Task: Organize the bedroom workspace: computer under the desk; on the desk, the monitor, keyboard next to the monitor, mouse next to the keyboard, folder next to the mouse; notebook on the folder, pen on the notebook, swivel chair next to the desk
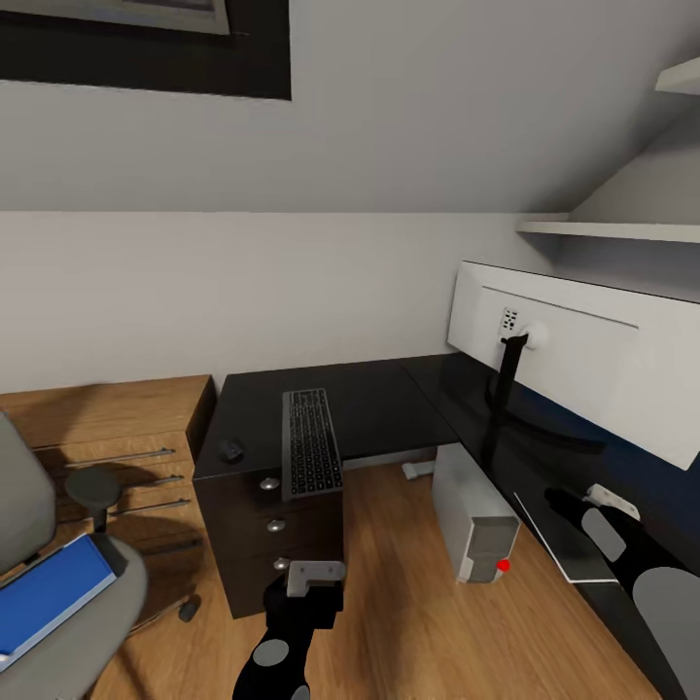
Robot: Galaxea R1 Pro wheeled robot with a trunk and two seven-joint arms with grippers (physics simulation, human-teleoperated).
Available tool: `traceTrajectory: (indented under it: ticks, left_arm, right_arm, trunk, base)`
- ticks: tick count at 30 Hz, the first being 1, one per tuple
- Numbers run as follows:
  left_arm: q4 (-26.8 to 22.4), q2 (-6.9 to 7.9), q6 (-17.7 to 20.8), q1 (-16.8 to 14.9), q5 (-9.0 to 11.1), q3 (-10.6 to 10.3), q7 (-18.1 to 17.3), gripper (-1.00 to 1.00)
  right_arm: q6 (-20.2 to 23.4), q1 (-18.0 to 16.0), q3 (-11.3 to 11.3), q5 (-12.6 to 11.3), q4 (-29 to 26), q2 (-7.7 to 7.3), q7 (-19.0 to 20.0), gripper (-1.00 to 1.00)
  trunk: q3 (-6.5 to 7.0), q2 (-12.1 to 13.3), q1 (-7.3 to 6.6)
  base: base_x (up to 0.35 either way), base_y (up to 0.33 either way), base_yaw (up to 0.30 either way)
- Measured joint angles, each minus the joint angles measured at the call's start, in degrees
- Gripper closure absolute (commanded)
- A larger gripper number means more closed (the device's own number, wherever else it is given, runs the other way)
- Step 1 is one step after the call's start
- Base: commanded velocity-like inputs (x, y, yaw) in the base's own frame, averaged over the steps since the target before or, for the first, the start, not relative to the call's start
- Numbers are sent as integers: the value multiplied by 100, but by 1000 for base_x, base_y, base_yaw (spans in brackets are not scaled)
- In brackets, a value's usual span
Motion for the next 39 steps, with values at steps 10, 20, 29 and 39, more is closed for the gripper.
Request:
traceTrajectory:
  ticks: [10,20,29,39]
  left_arm:
    - [-1,0,2,0,0,1,1,-100]
    - [0,-1,1,0,0,0,0,-100]
    - [0,-1,1,0,-1,0,0,-100]
    - [0,-4,1,0,0,0,0,-100]
  right_arm:
    - [-5,0,3,30,1,2,-6,-100]
    - [-10,0,2,31,4,0,-7,-100]
    - [-11,0,2,34,3,3,-8,-100]
    - [-11,0,2,42,3,3,-7,-100]
  trunk:
    - [0,0,0]
    - [0,0,0]
    - [0,0,0]
    - [0,0,0]
  base:
    - [-2,69,0]
    - [0,79,0]
    - [0,12,0]
    - [0,3,0]
